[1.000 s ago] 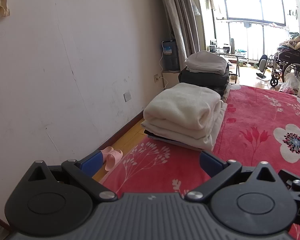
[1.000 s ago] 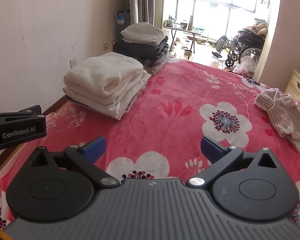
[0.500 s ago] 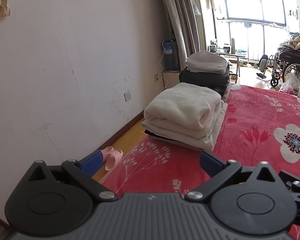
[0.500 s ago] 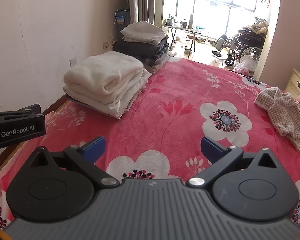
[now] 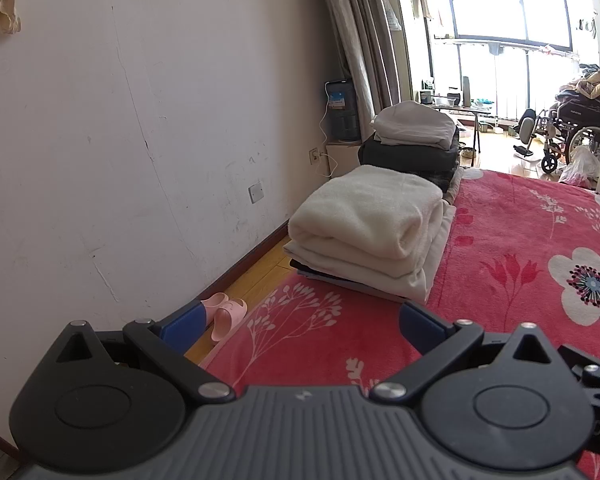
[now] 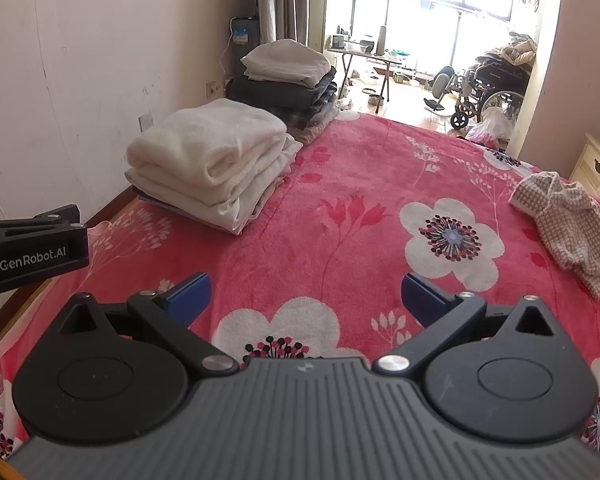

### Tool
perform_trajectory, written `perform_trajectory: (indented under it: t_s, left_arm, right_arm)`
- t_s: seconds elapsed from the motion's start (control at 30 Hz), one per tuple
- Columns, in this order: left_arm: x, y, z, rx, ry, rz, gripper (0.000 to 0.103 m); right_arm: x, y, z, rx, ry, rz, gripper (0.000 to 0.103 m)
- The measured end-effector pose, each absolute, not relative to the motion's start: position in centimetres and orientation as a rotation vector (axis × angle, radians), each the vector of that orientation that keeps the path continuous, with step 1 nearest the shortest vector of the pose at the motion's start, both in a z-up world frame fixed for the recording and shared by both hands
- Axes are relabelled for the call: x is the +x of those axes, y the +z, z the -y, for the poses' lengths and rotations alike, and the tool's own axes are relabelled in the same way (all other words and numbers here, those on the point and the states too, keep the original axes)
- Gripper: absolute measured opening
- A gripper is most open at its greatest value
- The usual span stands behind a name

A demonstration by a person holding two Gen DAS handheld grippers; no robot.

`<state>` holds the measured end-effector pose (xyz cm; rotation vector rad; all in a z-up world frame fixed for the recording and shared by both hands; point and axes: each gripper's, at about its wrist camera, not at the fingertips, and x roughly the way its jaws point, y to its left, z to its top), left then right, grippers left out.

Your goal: Fold clothes

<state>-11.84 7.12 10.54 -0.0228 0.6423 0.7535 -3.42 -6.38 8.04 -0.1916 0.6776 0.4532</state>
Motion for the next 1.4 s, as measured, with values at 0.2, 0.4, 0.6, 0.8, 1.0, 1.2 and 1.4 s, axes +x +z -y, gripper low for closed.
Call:
perform_trajectory:
  t_s: [0.2, 0.4, 0.6, 0.8, 1.0, 1.2, 1.4]
  left_arm:
    - [-11.88, 10.55, -7.11, -0.024, 0.753, -0.643, 0.103]
    - [-11.91, 10.55, -7.12, -0.023, 0.754, -0.643, 0.103]
    - [-11.98, 10.6, -7.16, -0.024, 0.754, -0.643, 0.103]
    - [-11.99, 10.61, -7.27, -0.023, 0.754, -0.643, 0.103]
    - [-12.04, 10.62, -7.25, -0.025, 0.754, -0.644, 0.103]
    - [-12.07, 10.58, -7.28, -0.026, 0.755, -0.645, 0.103]
    - [-12.05, 10.58, -7.32, -0.025, 0.754, -0.646, 0.103]
  right_arm:
    - [-3.39, 7.97, 6.43, -0.192, 0.453, -0.682, 0.102]
    - [-3.39, 7.91, 6.49, -0.192, 0.45, -0.687, 0.102]
    - [-3.29, 7.91, 6.51, -0.194, 0.45, -0.687, 0.102]
    - [-3.34, 7.83, 6.5, -0.194, 0.448, -0.69, 0.102]
    - [-3.36, 7.86, 6.57, -0.192, 0.446, -0.693, 0.102]
    - [-3.34, 7.83, 6.61, -0.191, 0.446, -0.695, 0.102]
    - [-3.32, 7.8, 6.65, -0.19, 0.446, -0.698, 0.102]
